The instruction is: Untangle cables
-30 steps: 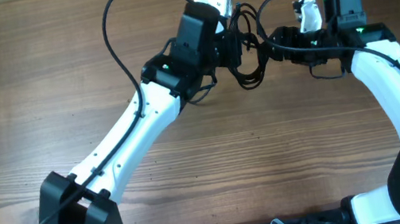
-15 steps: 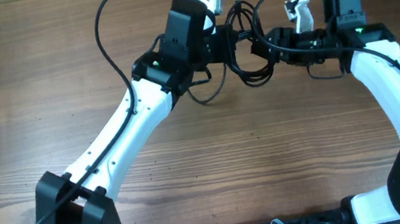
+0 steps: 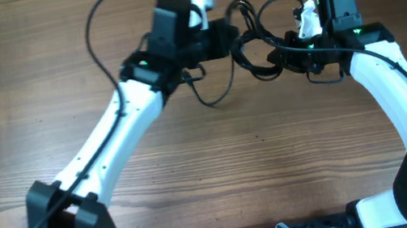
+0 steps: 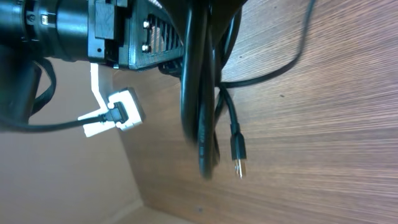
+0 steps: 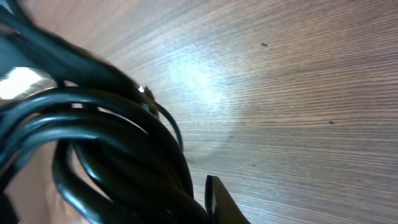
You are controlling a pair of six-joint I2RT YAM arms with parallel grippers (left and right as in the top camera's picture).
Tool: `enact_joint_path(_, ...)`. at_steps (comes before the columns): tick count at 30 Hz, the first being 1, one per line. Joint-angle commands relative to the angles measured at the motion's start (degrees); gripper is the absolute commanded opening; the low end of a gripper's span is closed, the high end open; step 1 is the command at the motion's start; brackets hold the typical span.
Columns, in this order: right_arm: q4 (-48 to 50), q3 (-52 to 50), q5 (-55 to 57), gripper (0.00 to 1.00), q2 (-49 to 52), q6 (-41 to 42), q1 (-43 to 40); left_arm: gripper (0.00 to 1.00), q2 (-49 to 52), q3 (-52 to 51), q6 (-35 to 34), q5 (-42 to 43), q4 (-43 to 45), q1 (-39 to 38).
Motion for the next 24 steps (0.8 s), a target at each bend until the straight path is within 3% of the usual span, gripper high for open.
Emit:
enact_joint_path(1, -3.0, -2.2, 13.9, 0.04, 0.6, 0.9, -2.1, 0.04, -9.2, 1.8, -2.5, -8.4, -1.0, 10.9)
enact_joint_path(7, -3.5, -2.7, 13.8, 0.04, 0.6, 0.7, -2.1, 0.04, -9.4, 1.8, -2.9, -17.0, -11.9, 16.3)
enact_joint_path(12, -2.6, -2.7, 13.1, 0.04, 0.6, 2.0, -2.1, 0.07, -9.4, 1.8, -2.8, -4.7, -19.4, 16.4)
enact_joint_path(15, -1.8, -2.7, 11.4, 0.04, 0.6, 1.2, -2.1, 0.04, -9.9, 1.8, -2.8, 2.5, -20.9, 17.1)
enact_joint_path(20, 2.5, -2.7, -2.2, 0.04, 0.6, -1.1, -1.6, 0.04, -9.4, 1.7, -2.8, 3.3, -15.5, 13.7)
enact_joint_path(24, 2.8, -2.7, -3.7, 0.04, 0.6, -1.1, 0.0, 0.04, -7.3, 1.7, -2.8, 0.2, -16.6, 10.6)
